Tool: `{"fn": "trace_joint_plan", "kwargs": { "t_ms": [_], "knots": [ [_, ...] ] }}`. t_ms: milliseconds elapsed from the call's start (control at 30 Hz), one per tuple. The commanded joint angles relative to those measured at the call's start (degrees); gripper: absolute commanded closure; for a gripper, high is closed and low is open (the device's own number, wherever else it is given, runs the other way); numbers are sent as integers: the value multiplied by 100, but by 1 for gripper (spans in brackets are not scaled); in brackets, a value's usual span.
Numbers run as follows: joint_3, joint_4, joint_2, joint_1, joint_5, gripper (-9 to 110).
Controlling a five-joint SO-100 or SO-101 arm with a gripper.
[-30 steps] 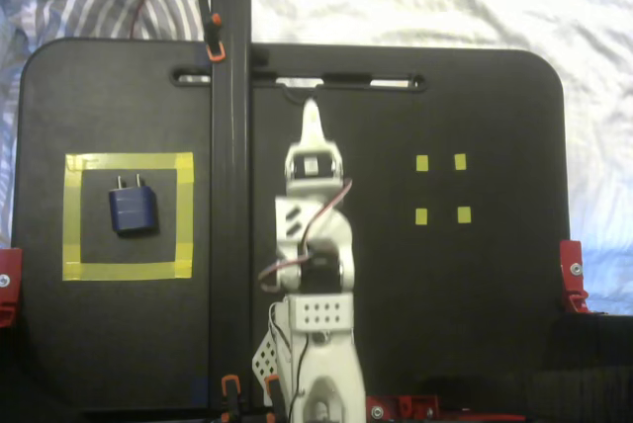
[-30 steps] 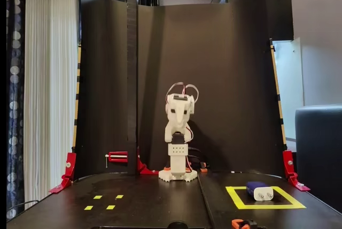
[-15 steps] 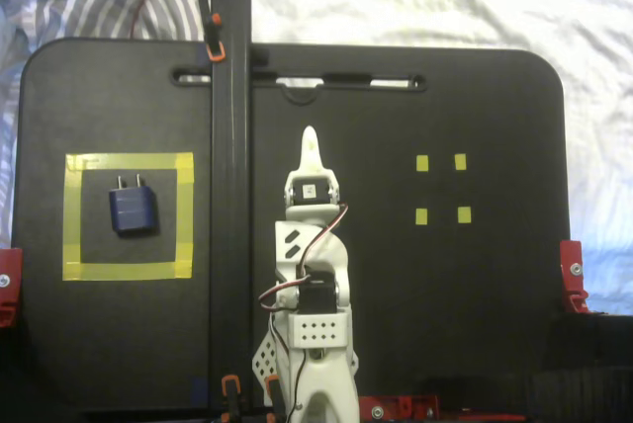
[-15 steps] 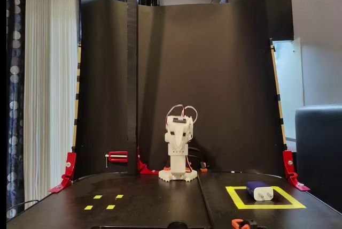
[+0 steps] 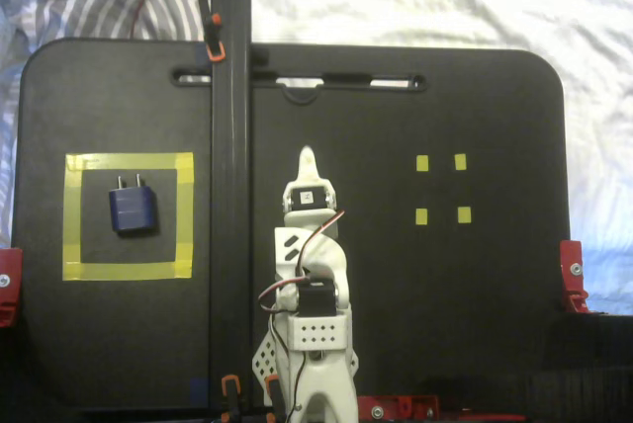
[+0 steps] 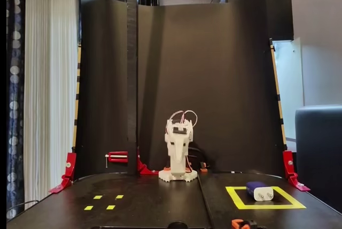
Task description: Grasp a block and put it in the designated area.
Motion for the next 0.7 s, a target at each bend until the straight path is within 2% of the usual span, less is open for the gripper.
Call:
{"fn": "trace_joint_plan", "kwargs": {
  "t_ms": [0, 667],
  "knots": [
    [35, 255, 53, -35, -79, 101],
    [44, 721, 53, -26, -132, 102]
  ]
}}
